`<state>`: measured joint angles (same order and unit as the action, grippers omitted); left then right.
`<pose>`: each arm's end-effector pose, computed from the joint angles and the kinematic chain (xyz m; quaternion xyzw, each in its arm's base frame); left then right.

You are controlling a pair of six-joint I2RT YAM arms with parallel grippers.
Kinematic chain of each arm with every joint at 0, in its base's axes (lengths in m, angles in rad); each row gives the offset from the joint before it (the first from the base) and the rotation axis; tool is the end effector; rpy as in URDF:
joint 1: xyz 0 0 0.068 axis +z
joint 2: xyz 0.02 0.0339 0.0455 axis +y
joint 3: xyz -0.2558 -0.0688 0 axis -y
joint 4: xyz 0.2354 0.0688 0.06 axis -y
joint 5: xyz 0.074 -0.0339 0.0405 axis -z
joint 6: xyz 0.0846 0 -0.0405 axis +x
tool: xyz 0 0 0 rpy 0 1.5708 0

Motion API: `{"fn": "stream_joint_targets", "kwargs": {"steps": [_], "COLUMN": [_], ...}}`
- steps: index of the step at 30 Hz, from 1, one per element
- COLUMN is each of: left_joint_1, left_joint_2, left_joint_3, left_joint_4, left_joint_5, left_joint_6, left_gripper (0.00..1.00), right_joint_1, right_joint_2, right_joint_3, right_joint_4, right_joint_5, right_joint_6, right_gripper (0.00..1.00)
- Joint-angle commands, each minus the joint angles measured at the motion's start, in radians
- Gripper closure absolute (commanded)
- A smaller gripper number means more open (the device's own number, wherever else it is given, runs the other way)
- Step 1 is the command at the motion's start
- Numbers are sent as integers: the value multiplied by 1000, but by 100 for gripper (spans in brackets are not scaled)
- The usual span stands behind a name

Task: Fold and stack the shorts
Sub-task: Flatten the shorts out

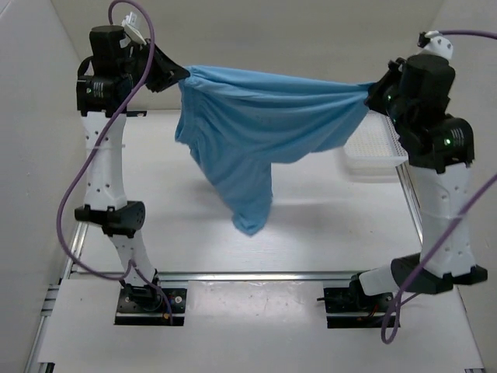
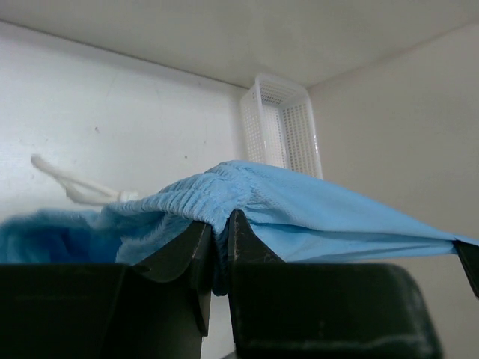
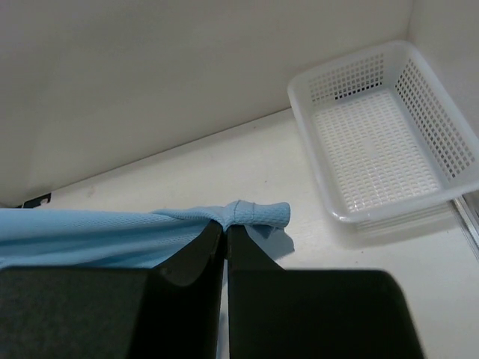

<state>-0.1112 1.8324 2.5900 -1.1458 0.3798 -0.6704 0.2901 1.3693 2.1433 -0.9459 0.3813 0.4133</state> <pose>0.3515 -0.0708 0.5082 -0.1239 0.8127 -0.3534 0.4464 0.2442 0.0401 0.5455 0.1680 0.7424 0.0816 0.6434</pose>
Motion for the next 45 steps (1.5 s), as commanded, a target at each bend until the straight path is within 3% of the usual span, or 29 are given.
{"fn": "stream_joint_targets", "kwargs": {"steps": [1,7,9,12,16,17,18,20,22,23,24,25,27,28,32,34,38,39,41,44,45], "left_joint_1": [71,142,166,166,128,128,128,128,128,128,128,128,137,137,137,137,119,119,119,119,119], "left_joint_2": [62,93,55,-43,-224,-252,-275,-335,-366,-378,-378,-393,-433,-471,-539,-551,-574,-585,-599,-648,-683], "left_joint_3": [156,170,141,-32,-477,-661,-750,-1007,-1160,-1267,-1310,-1347,-1405,-1406,-1371,-1351,-1406,-1432,-1533,-1697,-1743], "left_joint_4": [95,215,215,215,215,215,215,241,264,264,264,264,264,264,210,183,155,146,146,177,210], "left_joint_5": [167,266,286,295,187,151,139,72,19,-16,-27,-27,-27,-38,-48,-71,-142,-153,-182,-197,-187], "left_joint_6": [-4,-43,-28,34,144,164,173,173,154,143,126,126,117,117,117,126,105,104,59,-41,-70], "left_gripper": [90,90,90,90,90,90,90,90,90,90,90,67,25,9,8,12,40,41,32,5,4], "right_joint_1": [-5,-5,-5,-5,-5,-5,4,52,113,136,158,191,216,216,216,216,216,216,216,207,180], "right_joint_2": [46,64,42,-30,-188,-217,-245,-329,-404,-426,-467,-487,-550,-568,-596,-546,-379,-353,-300,-279,-279], "right_joint_3": [110,181,139,-20,-389,-480,-663,-846,-1098,-1170,-1282,-1321,-1365,-1376,-1327,-1275,-1226,-1215,-1229,-1319,-1342], "right_joint_4": [130,208,232,243,263,263,275,276,286,286,277,262,210,187,187,177,168,168,182,272,297], "right_joint_5": [88,143,154,145,47,16,-43,-53,-70,-70,-70,-70,-32,-19,40,41,-22,-53,-116,-260,-292], "right_joint_6": [-34,-59,-79,-79,-7,13,31,106,192,223,258,293,378,392,360,334,299,298,311,343,363], "right_gripper": [99,99,99,99,99,99,99,99,97,85,44,30,15,14,15,18,27,30,32,31,29]}}
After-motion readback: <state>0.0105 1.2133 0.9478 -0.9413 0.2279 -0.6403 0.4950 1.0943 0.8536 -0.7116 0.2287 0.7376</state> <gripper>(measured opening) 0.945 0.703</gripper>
